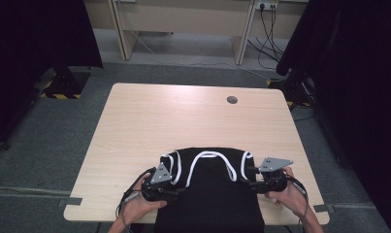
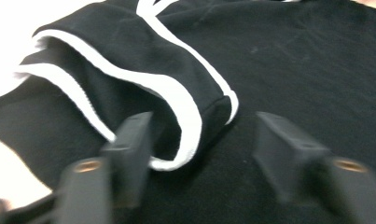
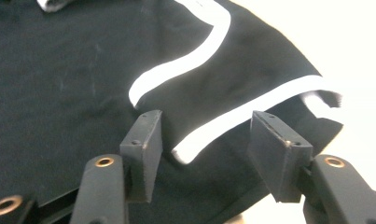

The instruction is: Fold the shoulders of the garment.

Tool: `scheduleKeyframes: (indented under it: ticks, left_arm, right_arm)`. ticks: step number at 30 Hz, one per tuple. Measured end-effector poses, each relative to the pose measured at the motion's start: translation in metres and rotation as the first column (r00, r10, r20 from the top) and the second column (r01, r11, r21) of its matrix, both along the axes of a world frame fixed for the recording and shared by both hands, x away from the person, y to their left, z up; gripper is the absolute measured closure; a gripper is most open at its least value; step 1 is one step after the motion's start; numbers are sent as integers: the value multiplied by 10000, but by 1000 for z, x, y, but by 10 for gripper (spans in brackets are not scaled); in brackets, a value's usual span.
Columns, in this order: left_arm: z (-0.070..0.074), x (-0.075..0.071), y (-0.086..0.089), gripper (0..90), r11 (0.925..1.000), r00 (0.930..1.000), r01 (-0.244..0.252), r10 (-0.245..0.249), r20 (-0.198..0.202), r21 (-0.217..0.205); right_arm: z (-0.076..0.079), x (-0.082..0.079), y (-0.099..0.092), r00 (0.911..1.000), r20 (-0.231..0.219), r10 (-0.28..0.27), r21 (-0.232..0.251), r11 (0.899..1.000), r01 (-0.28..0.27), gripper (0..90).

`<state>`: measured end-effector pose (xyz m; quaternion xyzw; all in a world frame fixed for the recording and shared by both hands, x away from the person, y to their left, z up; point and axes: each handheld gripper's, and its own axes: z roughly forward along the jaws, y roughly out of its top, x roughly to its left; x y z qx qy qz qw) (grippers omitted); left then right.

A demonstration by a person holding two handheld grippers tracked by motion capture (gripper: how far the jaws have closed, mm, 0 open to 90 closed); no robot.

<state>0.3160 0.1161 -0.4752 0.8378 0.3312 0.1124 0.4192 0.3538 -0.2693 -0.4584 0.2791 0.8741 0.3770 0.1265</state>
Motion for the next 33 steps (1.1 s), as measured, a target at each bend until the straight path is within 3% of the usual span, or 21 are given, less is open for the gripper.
scheduleKeyframes:
  ticks: [2, 4, 8, 9, 12, 14, 15, 28, 33]
  left_arm:
    - [-1, 0, 1, 225, 9999, 9998, -150, 150, -134, 6]
    - [-4, -2, 1, 176, 9992, 9995, -260, 266, -191, 301]
    - [-7, -6, -1, 161, 9965, 9998, -109, 96, 159, 829]
    - [-7, -6, -1, 159, 9963, 9998, -112, 98, 161, 850]
    - [-8, -4, -1, 159, 9968, 9996, -159, 141, 232, 788]
    - [-9, -1, -1, 161, 9968, 9996, -200, 182, 236, 776]
    - [-8, 1, -1, 161, 9967, 9996, -206, 188, 232, 783]
    - [-9, 27, 3, 162, 9957, 9982, -568, 554, 213, 730]
    - [-9, 31, 2, 151, 9951, 9982, -574, 556, 233, 804]
  right_arm:
    - [3, -1, -1, 9997, 36, -227, 112, 9997, 226, 414]
    - [2, -2, -1, 9993, -86, -376, 102, 9992, 377, 387]
    - [-8, -5, -1, 9967, -523, -627, -60, 9980, 625, 360]
    - [-10, -6, -2, 9953, -619, -739, -134, 9972, 732, 352]
    - [-14, -10, -3, 9956, -361, -865, -89, 9962, 862, 349]
    - [-16, -10, -3, 9934, -52, -1147, -326, 9929, 1144, 307]
    - [-17, -9, -3, 9895, -225, -1428, -210, 9896, 1424, 302]
    - [-19, 15, -4, 9880, -85, -1539, 81, 9880, 1540, 299]
    - [-19, 23, -3, 9889, -95, -1484, 71, 9889, 1485, 298]
